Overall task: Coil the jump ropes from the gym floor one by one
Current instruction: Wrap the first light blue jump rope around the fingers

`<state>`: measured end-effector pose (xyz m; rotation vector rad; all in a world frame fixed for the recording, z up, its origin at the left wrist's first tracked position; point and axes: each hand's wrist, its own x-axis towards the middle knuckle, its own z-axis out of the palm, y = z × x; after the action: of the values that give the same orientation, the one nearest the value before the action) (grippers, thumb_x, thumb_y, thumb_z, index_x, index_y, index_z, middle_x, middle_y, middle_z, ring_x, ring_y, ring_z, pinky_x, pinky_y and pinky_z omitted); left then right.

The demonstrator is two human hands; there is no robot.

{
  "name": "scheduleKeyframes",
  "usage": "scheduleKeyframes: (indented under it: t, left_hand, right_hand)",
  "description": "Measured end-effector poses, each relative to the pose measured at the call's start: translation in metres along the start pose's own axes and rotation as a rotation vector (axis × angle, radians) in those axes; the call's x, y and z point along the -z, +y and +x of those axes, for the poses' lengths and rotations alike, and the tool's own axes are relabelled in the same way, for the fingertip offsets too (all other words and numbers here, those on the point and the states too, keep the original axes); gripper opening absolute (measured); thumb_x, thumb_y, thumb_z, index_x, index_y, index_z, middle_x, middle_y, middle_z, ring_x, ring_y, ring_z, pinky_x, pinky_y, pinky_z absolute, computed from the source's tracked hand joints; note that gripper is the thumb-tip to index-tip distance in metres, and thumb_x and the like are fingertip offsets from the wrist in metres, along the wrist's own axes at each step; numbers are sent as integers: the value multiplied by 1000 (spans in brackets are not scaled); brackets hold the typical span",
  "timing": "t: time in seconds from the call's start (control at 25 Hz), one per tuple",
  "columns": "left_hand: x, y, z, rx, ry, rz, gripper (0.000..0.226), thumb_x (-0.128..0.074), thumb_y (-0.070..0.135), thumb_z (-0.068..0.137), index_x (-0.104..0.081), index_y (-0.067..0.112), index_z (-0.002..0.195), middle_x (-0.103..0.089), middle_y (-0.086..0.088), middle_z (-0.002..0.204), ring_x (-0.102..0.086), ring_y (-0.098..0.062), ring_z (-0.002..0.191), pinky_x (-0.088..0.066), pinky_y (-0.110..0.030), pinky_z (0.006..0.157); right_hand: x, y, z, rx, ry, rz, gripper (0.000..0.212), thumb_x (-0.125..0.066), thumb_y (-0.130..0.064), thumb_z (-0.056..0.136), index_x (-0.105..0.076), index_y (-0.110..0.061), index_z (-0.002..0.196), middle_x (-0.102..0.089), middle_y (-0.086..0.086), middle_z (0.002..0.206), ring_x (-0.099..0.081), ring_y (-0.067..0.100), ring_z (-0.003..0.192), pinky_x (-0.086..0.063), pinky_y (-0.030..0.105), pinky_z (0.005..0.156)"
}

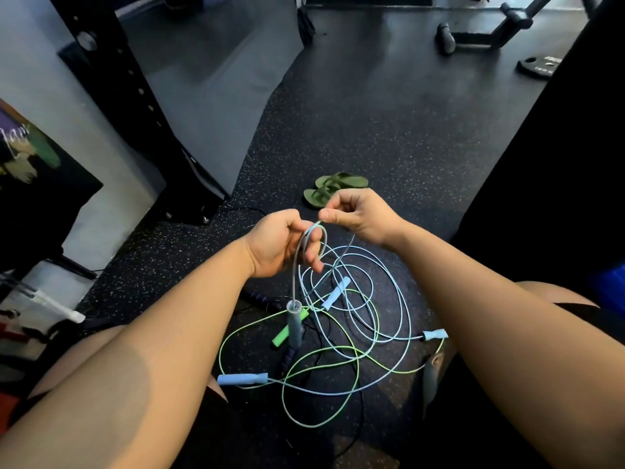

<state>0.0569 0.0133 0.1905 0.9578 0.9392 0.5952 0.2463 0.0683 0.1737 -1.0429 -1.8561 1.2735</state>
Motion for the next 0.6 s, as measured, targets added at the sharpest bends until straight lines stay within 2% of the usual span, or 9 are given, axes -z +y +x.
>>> scheduleKeyframes:
  t: [0.12,0.28,0.4,0.48,0.6]
  left_hand:
    - [2,2,-1,-83,18,-145,34,-22,18,95,-52,8,81,-56,-8,58,-66,-32,65,-50,-41,83]
    - [-1,11,-5,-166,35,-459,35,-32,15,92,-63,6,78,-65,-8,65,-70,-29,65,-59,-37,74]
    - [3,18,-5,-281,81,-599,27,-34,14,90,-60,9,88,-73,-8,79,-74,-31,81,-57,-38,86]
    - [11,21,-4,-354,134,-618,31,-27,14,98,-58,12,93,-76,-9,95,-73,-31,98,-54,-37,92]
    - [21,21,-1,-416,245,-597,31,-25,12,100,-56,13,101,-74,-15,114,-67,-30,116,-51,-36,95]
  right_hand:
    - [-10,14,-1,-74,42,31,28,-63,-35,96,-60,-19,74,-50,-2,61,-45,14,59,-39,30,59]
    - [-29,21,-7,-130,43,-44,45,-43,-44,104,-62,-15,74,-55,3,62,-49,14,58,-41,32,61]
    - [-42,29,-12,-238,-50,-44,52,-41,-56,98,-66,-18,74,-66,9,68,-60,20,64,-50,39,68]
    - [-46,33,-14,-267,-159,-164,42,-43,-46,101,-68,-17,84,-68,5,75,-62,16,69,-52,41,74]
    - [-51,30,-16,-259,-299,-317,27,-46,-29,104,-68,-15,97,-69,1,77,-62,14,70,-50,34,71]
